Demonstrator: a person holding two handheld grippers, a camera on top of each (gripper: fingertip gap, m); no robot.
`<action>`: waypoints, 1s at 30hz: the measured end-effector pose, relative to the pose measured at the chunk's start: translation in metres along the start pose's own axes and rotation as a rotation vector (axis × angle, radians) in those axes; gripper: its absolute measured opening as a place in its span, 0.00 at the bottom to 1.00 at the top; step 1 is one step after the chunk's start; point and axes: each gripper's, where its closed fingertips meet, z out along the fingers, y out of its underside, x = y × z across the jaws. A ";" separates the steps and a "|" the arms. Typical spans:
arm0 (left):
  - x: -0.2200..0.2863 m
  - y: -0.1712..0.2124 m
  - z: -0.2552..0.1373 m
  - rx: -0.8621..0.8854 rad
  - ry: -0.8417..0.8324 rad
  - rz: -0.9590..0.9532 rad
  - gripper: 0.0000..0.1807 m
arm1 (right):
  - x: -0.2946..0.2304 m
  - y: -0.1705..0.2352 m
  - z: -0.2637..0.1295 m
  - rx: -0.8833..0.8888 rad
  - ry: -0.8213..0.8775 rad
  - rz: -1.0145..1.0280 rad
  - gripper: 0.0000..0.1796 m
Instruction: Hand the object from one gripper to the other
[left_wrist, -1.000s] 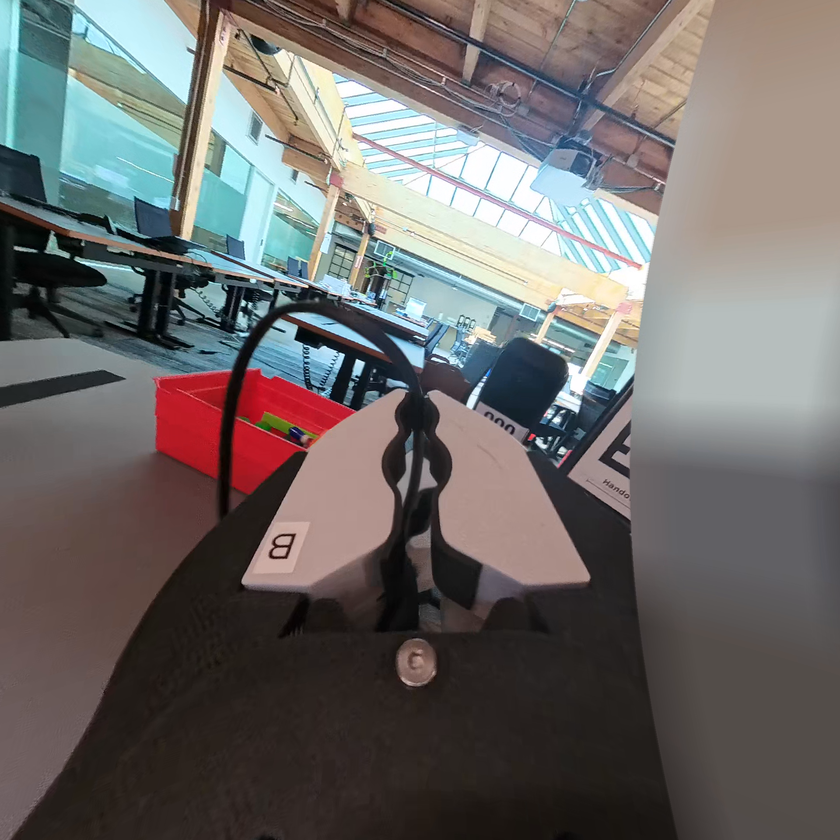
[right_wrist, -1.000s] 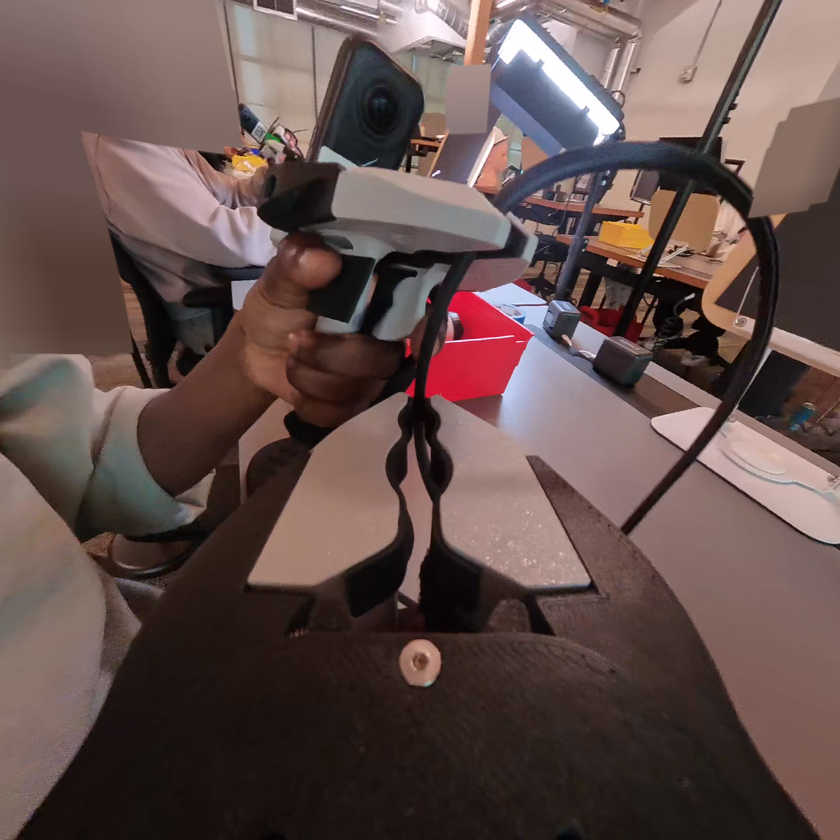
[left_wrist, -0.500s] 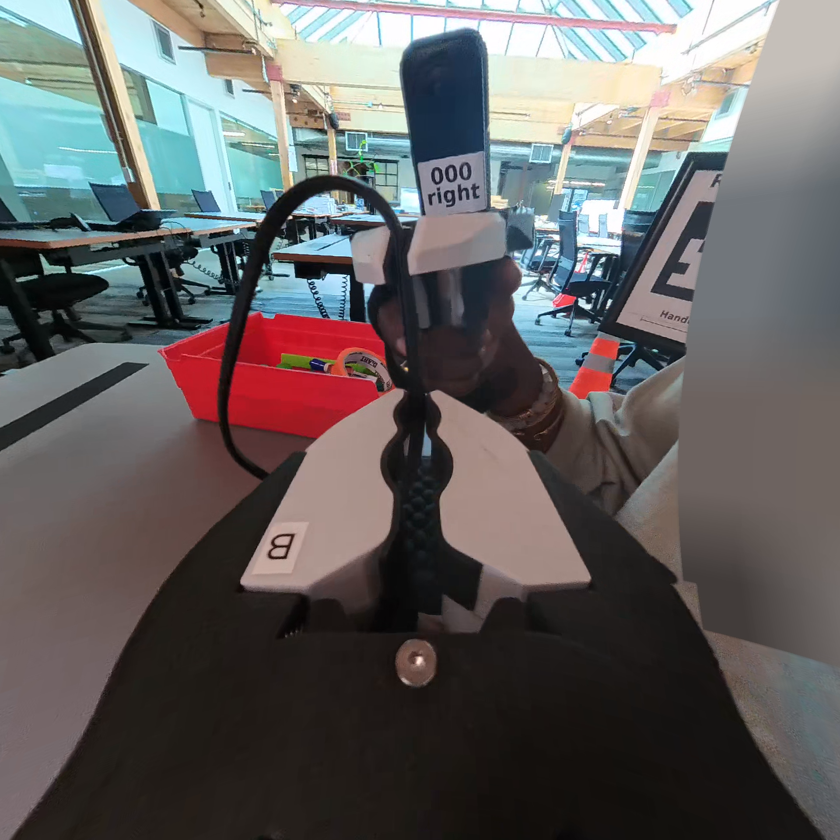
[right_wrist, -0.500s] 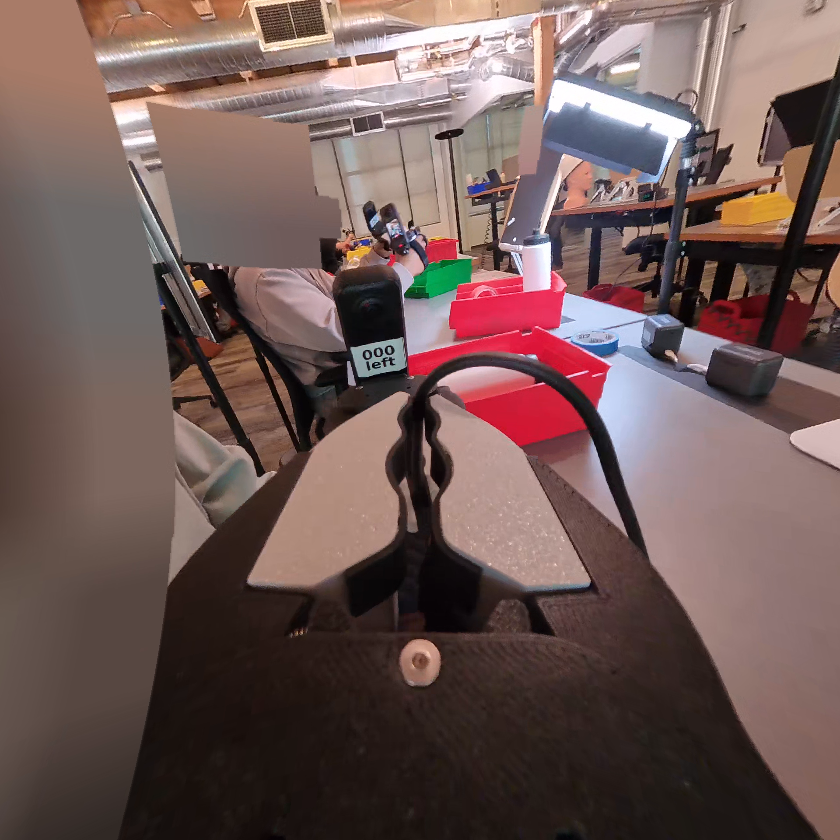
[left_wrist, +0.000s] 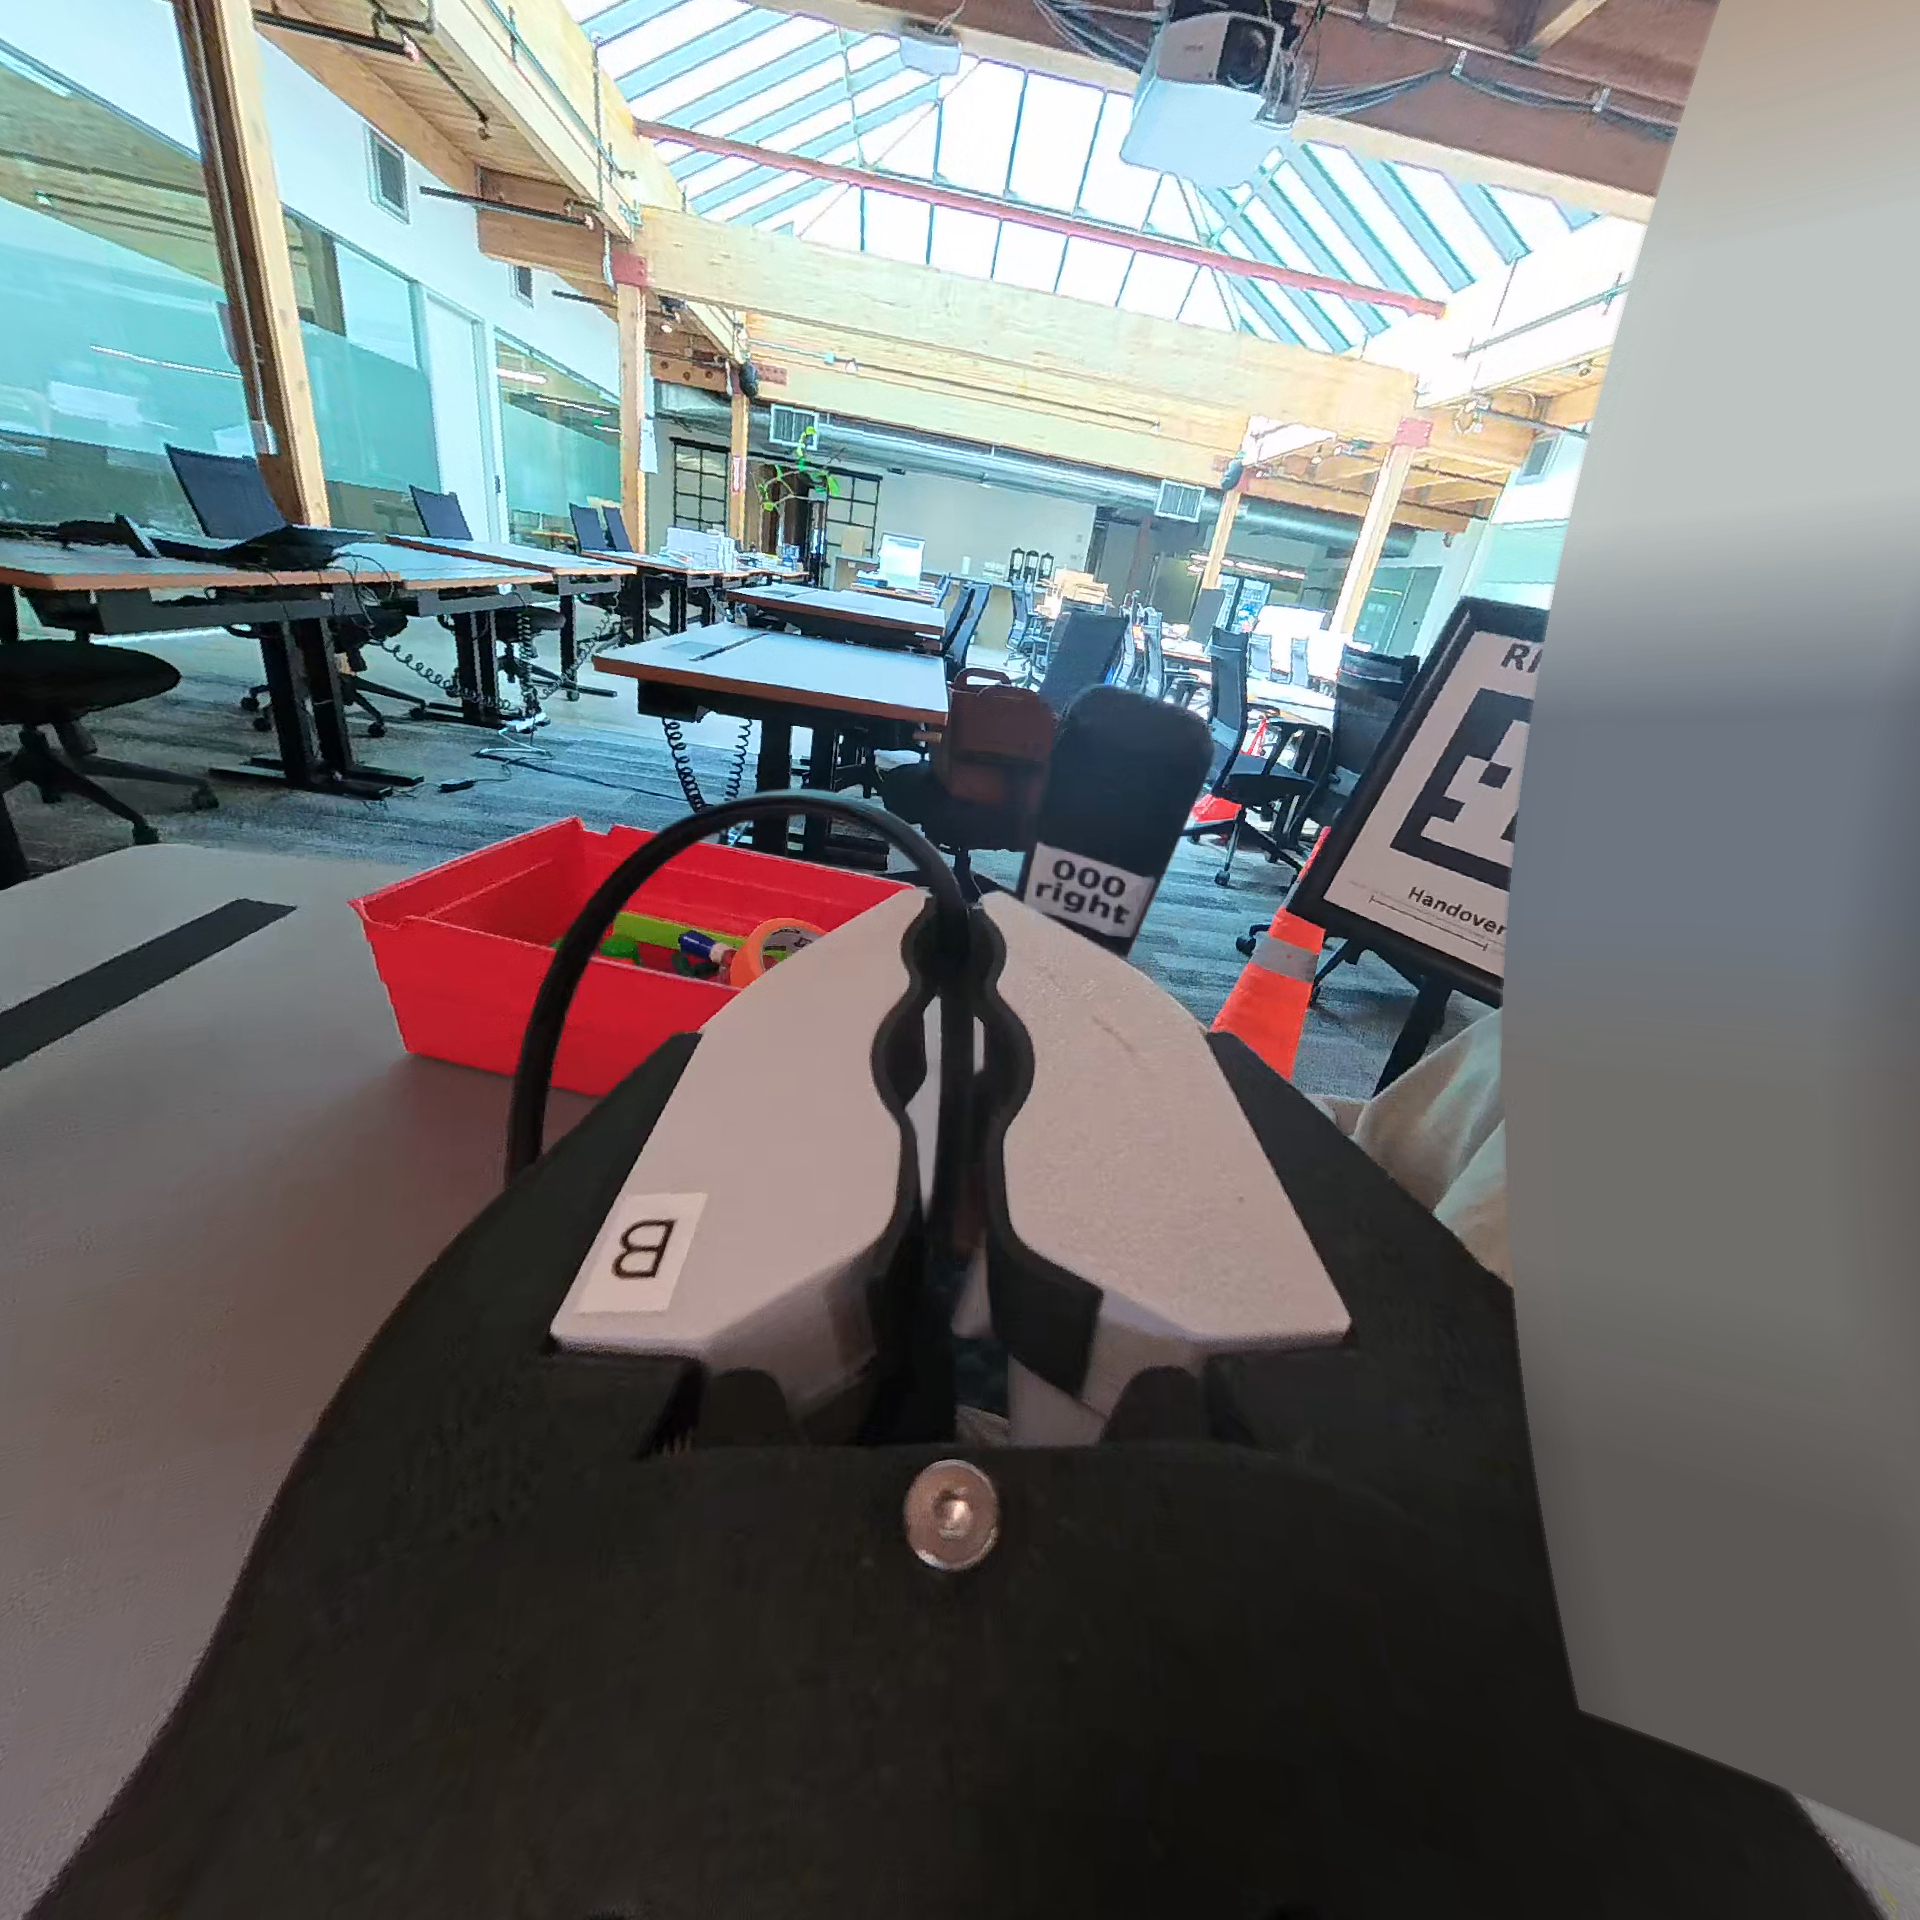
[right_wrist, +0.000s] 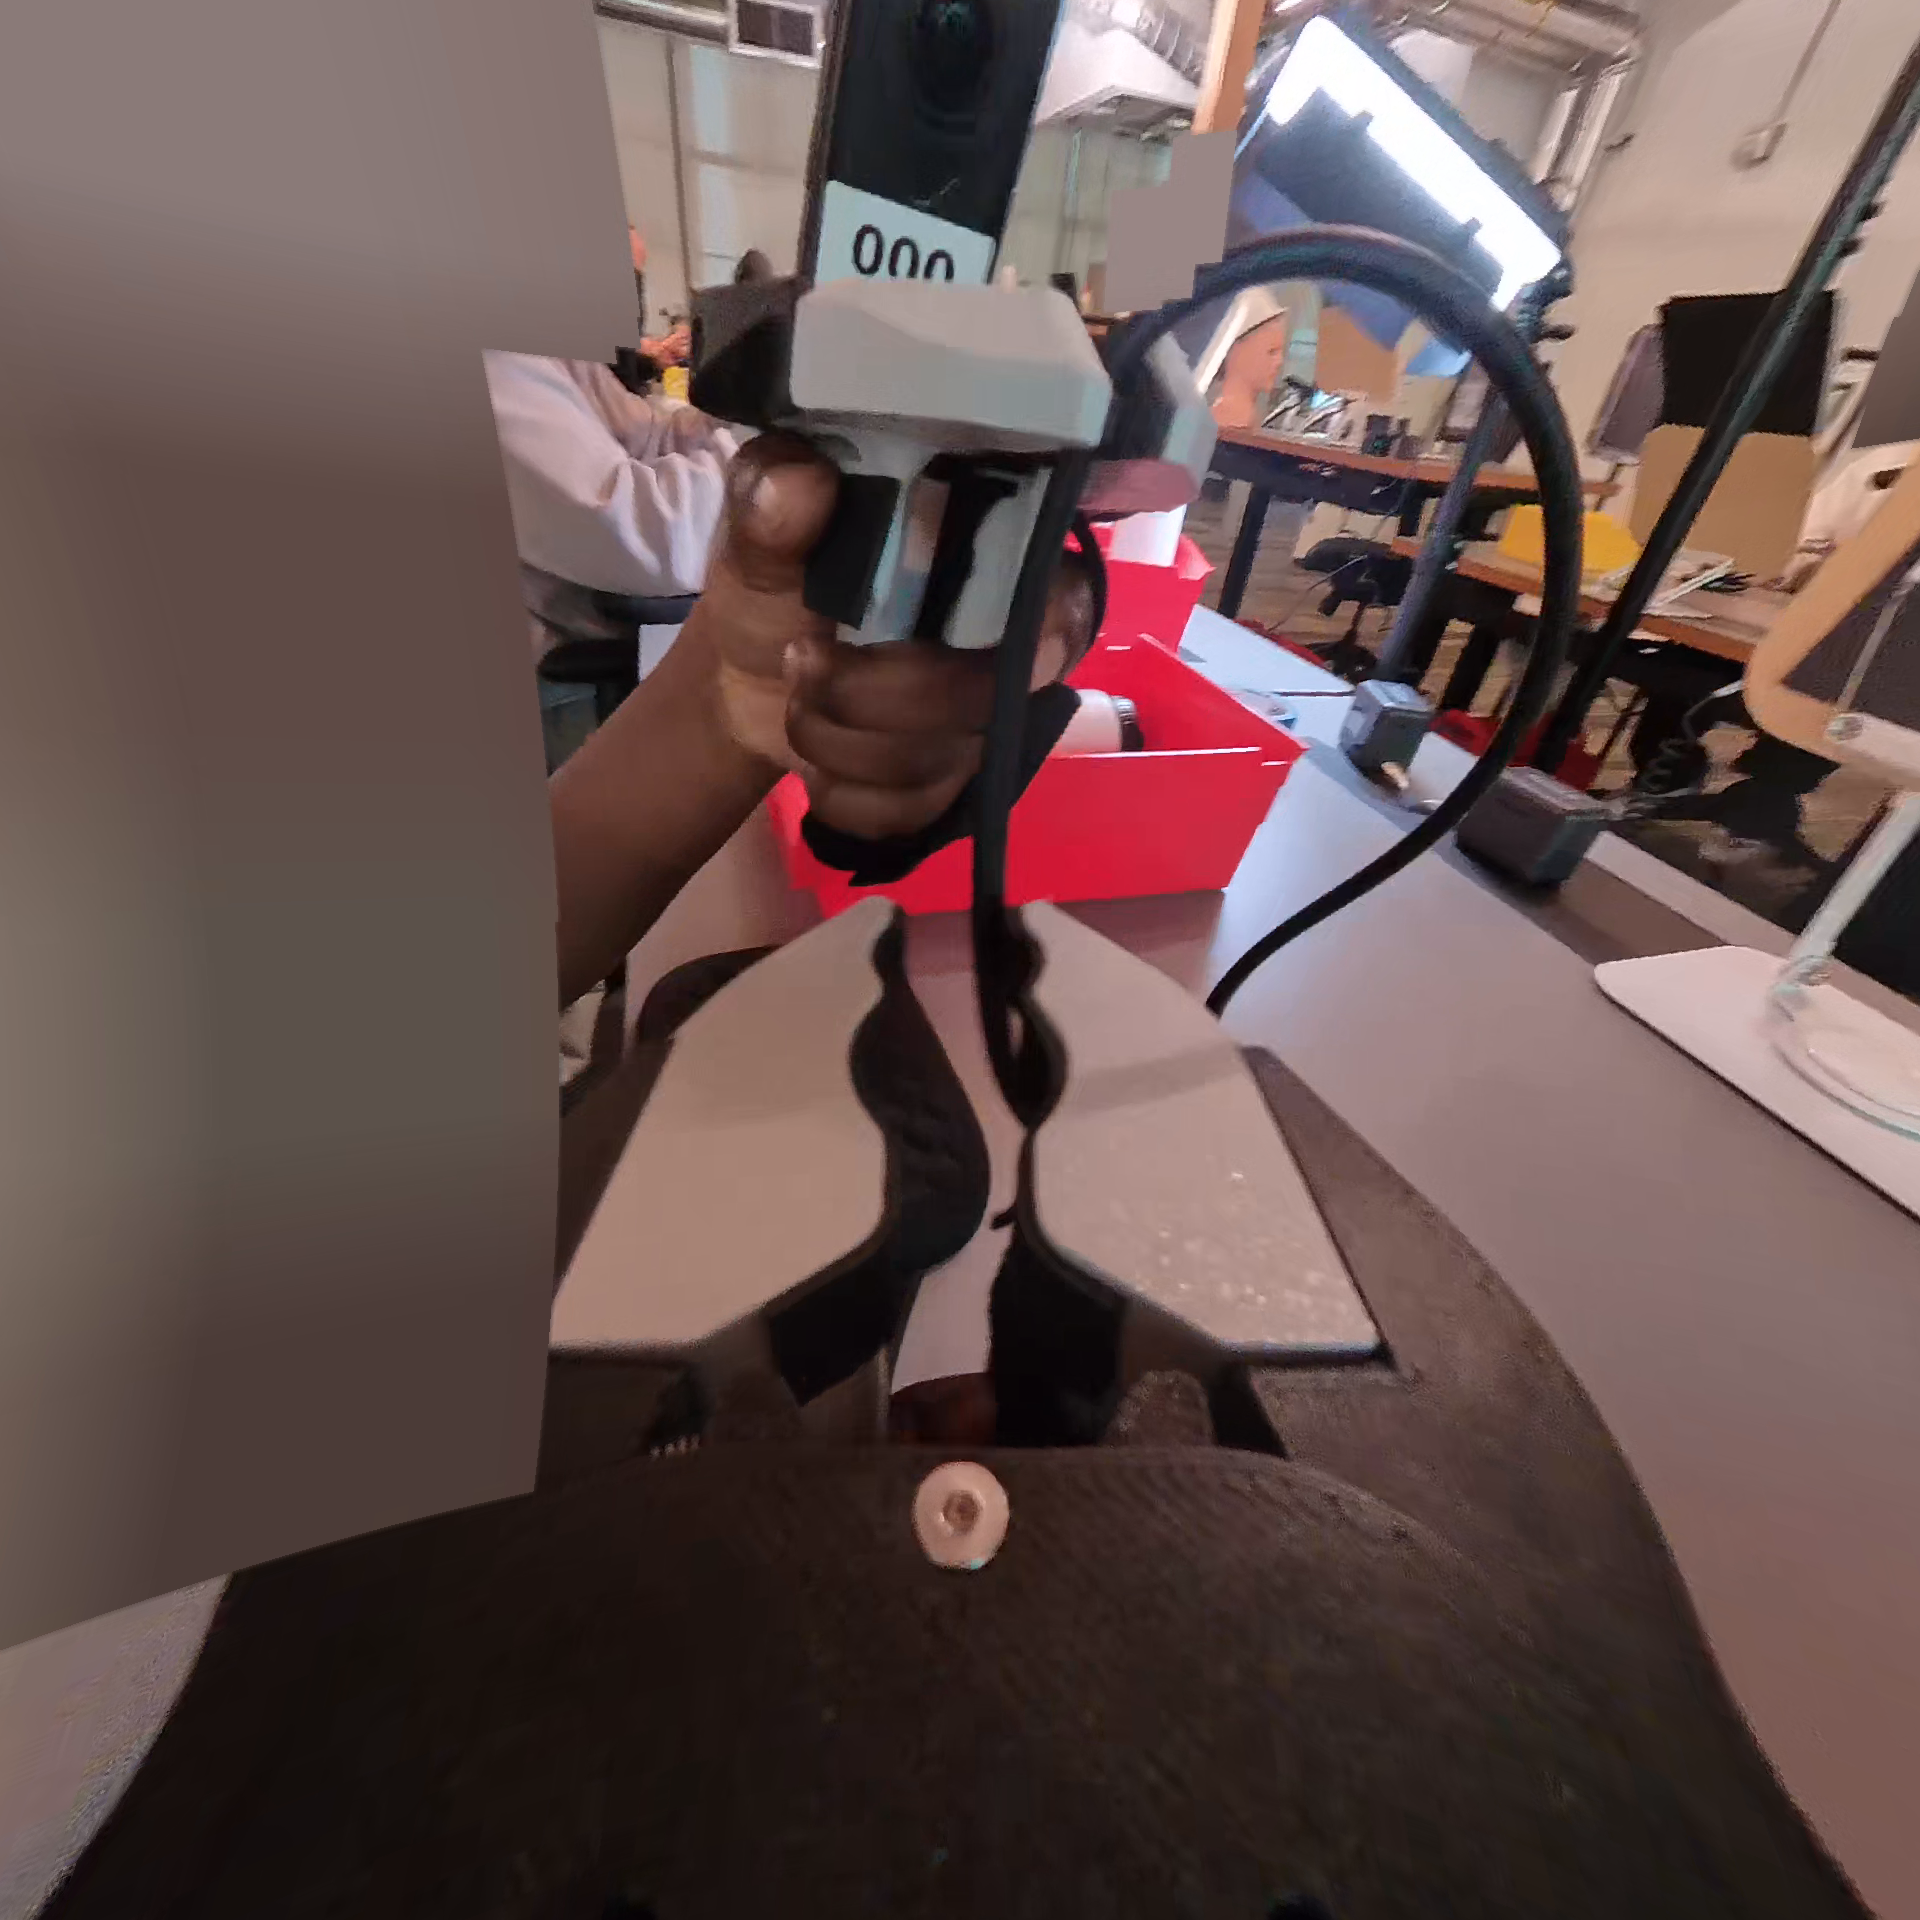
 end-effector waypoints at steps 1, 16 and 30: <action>-0.001 -0.002 0.000 0.004 -0.002 0.000 0.03 | 0.003 -0.002 0.000 0.001 0.019 0.005 0.03; 0.002 0.077 0.003 -0.112 -0.020 0.077 0.14 | 0.010 -0.057 -0.020 0.082 -0.069 0.203 0.03; 0.001 0.025 0.001 0.023 0.000 -0.015 0.02 | 0.012 -0.035 -0.029 0.162 -0.033 0.280 0.21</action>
